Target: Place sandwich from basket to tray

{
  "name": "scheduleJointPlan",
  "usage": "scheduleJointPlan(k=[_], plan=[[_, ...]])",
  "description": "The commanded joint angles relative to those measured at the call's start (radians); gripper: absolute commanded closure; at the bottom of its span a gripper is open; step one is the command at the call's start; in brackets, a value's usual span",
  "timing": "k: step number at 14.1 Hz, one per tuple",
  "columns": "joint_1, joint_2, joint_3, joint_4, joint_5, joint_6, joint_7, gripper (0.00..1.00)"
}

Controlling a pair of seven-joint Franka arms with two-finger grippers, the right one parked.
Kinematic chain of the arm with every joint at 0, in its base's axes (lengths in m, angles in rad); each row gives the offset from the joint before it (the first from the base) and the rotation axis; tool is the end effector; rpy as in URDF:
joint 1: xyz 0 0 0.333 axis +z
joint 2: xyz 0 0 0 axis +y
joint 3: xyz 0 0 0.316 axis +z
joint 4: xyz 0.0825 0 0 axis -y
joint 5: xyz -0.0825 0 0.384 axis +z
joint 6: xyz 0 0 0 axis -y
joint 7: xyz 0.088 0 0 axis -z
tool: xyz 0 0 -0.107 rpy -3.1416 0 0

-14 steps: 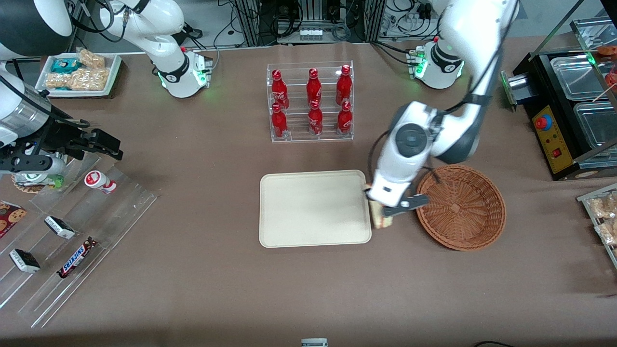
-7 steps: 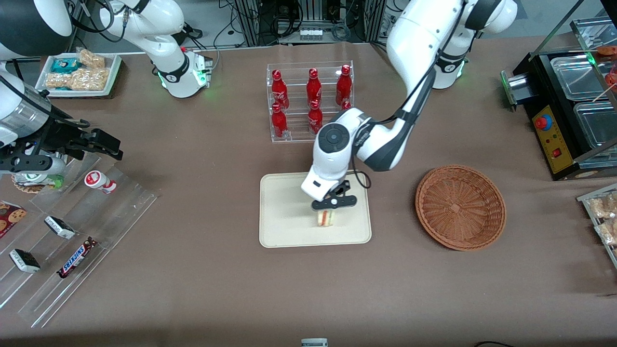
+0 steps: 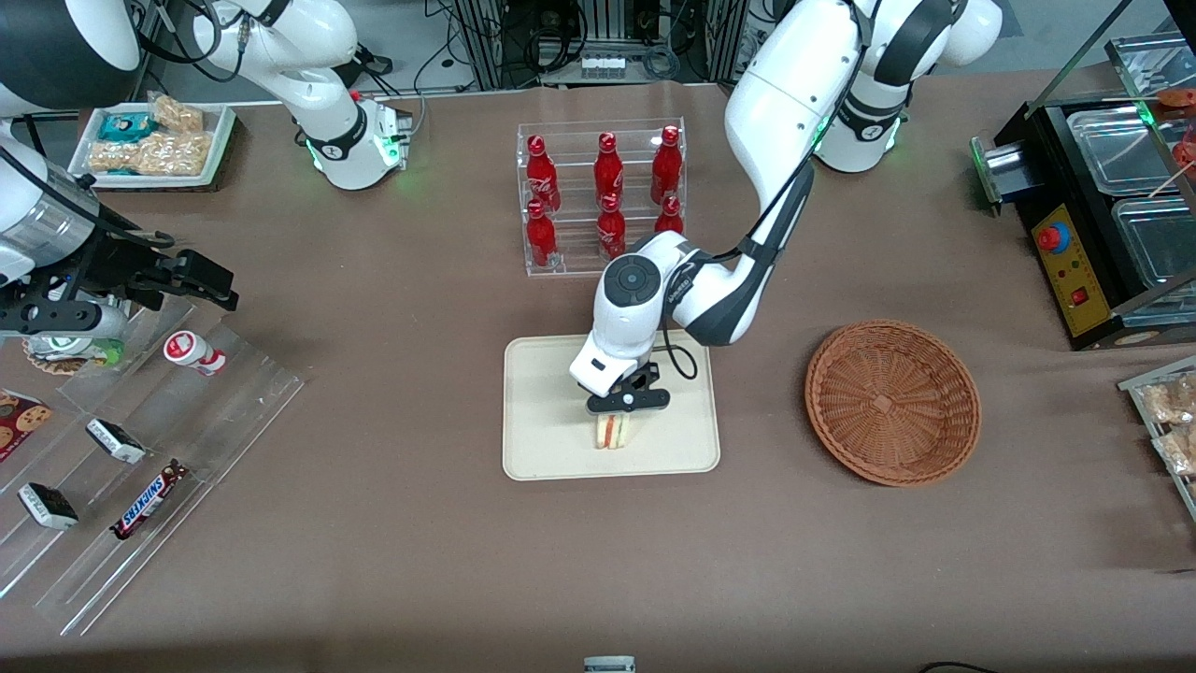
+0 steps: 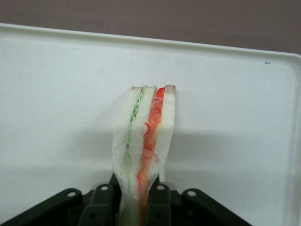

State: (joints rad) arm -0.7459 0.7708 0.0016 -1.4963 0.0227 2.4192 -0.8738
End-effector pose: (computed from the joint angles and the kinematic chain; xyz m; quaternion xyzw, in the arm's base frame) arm 0.5369 -0.4947 0.2268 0.9955 0.0563 0.0587 0.0490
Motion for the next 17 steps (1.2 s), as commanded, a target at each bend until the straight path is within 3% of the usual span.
scheduleJointPlan(k=[1, 5, 10, 17], plan=[[-0.004, -0.066, 0.011, 0.019, 0.000, -0.050, -0.020, 0.00], [0.010, -0.252, 0.024, 0.018, 0.003, -0.268, -0.022, 0.00], [0.134, -0.406, 0.029, 0.014, 0.008, -0.530, 0.045, 0.00], [0.359, -0.577, 0.029, -0.186, 0.003, -0.569, 0.349, 0.00]])
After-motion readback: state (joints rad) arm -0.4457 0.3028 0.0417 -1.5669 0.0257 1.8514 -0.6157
